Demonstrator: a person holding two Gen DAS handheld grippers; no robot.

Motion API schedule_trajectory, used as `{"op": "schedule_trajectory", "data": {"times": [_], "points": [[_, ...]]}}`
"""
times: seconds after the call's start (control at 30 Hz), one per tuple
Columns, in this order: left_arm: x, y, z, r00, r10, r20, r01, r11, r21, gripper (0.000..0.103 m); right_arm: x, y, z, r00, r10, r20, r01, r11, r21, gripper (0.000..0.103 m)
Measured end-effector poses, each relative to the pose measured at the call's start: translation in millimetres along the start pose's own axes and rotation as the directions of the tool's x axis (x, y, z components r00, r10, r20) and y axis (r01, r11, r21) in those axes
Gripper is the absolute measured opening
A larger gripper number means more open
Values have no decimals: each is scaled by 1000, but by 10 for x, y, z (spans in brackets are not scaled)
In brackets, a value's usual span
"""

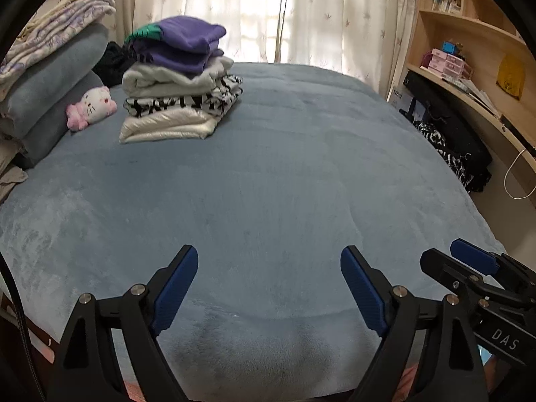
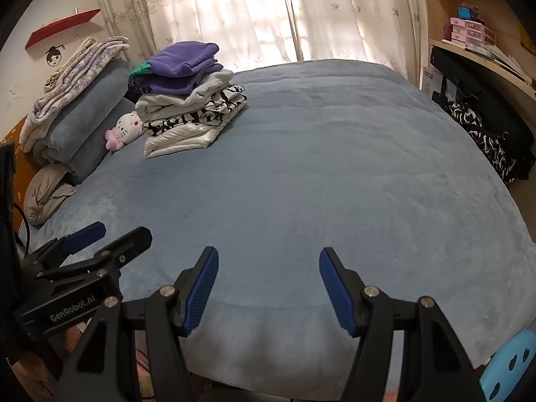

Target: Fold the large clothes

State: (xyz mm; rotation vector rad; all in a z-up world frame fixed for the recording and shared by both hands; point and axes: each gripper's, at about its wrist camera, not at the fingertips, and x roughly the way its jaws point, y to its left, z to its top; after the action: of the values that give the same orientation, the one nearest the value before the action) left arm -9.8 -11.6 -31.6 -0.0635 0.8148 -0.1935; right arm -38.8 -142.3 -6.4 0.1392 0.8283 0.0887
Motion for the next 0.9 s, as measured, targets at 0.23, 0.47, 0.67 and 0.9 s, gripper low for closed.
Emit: {"op": "schedule_trajectory", "data": {"times": [0.23, 0.47, 0.67, 0.9], "points": [[255, 34, -9, 998, 14, -58, -15, 1000, -20, 86, 265, -47, -5, 998, -8, -56, 10, 999, 37, 63], [334, -17, -23, 997, 26, -78, -26, 1000, -10, 86, 426, -48, -63, 995, -4, -99, 9, 999, 49, 63], [350, -78, -50, 995, 43, -86, -43, 999, 1, 86, 439, -42, -81, 995, -13, -103, 17, 999, 41, 63], [368, -96, -47, 994, 52, -95, -51, 999, 6, 86, 438, -49, -89, 995, -18, -99, 22, 999, 48, 63]]}}
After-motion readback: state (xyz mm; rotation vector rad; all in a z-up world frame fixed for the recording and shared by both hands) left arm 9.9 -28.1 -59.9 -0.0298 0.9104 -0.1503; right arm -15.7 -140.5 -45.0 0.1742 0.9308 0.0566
